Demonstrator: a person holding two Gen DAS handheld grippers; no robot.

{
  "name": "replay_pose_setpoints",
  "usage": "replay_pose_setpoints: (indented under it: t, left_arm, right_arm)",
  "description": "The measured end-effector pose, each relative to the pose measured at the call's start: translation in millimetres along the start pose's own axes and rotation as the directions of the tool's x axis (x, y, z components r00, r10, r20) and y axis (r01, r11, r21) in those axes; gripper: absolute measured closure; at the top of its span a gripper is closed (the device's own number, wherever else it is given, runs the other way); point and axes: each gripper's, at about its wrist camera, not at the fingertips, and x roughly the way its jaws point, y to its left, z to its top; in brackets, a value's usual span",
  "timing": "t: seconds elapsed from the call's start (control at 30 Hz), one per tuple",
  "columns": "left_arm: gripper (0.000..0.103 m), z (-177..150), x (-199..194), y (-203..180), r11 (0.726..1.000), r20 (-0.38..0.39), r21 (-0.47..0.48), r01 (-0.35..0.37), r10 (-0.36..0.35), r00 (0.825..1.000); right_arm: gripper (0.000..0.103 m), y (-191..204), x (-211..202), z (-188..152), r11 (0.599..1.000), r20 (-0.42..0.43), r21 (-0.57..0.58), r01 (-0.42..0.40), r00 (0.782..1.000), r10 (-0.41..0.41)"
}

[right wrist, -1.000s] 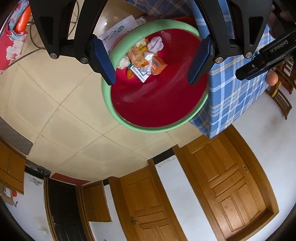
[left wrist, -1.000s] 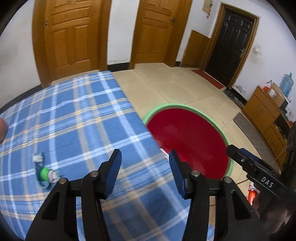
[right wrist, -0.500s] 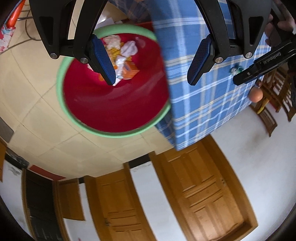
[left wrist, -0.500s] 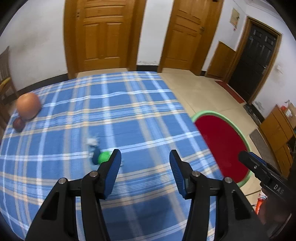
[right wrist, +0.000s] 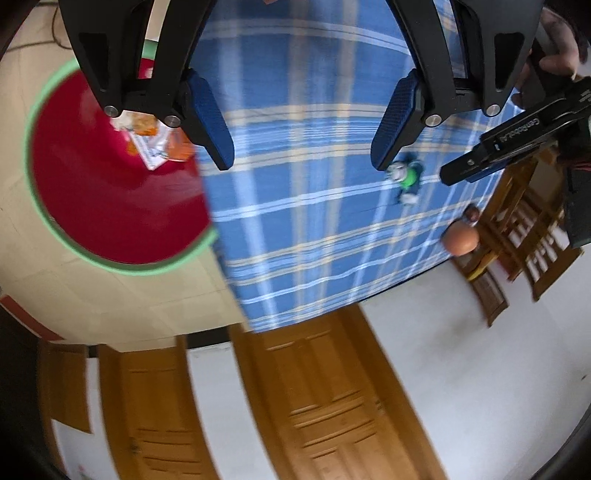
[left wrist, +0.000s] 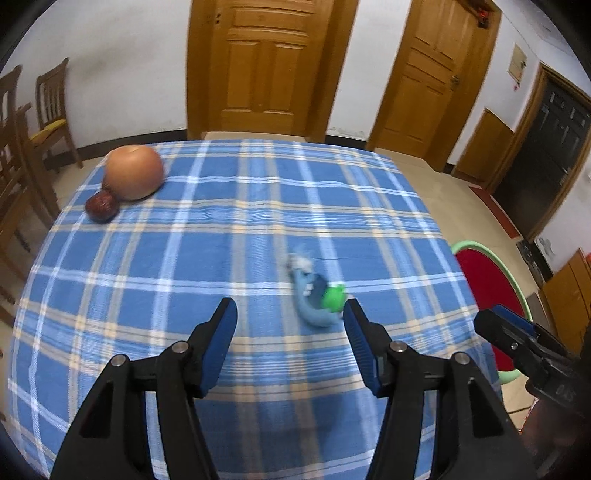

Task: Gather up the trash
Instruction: 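Grasp the green-headed toy with the right tool while the left tool approaches the blue toy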

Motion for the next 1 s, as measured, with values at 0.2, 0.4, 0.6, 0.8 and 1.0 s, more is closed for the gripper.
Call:
replay_pose_setpoints:
  t: [0.2,0.4,0.6,0.8,1.0]
  left_arm:
    - [0.043,-4.6,1.3,24.7,0.999,-0.005,-0.044,-0.031,0.031,1.0]
    - [0.043,-7.1,3.5,47.6,0.994,-0.011,-0.093,-0.049,0.048,0.999]
    - [0.043,-8.3,6.2,62.7,0.991,-0.016,-0.123,-0.051,0.049,0.999]
    - [0.043,-9.8,9.8,70.2,0.989,-0.024,-0.141,-0.046,0.043,0.999]
    - [0.043,-10.4,10.5,71.7,0.989,-0.026,-0.144,-0.04,0.036,0.999]
  right_arm:
    - [0.037,33.8,26.9,3.6,0.995,-0.06,-0.073,-0.061,0.997,0.056]
    - [0.047,59.9,54.2,6.5,0.983,-0.128,-0.144,-0.113,0.987,0.094]
    - [0.052,76.1,82.4,11.0,0.97,-0.178,-0.204,-0.13,0.979,0.094]
    - [0.056,87.7,105.1,10.9,0.958,-0.229,-0.246,-0.145,0.969,0.088]
    - [0.073,91.5,108.4,11.9,0.956,-0.217,-0.25,-0.157,0.971,0.102]
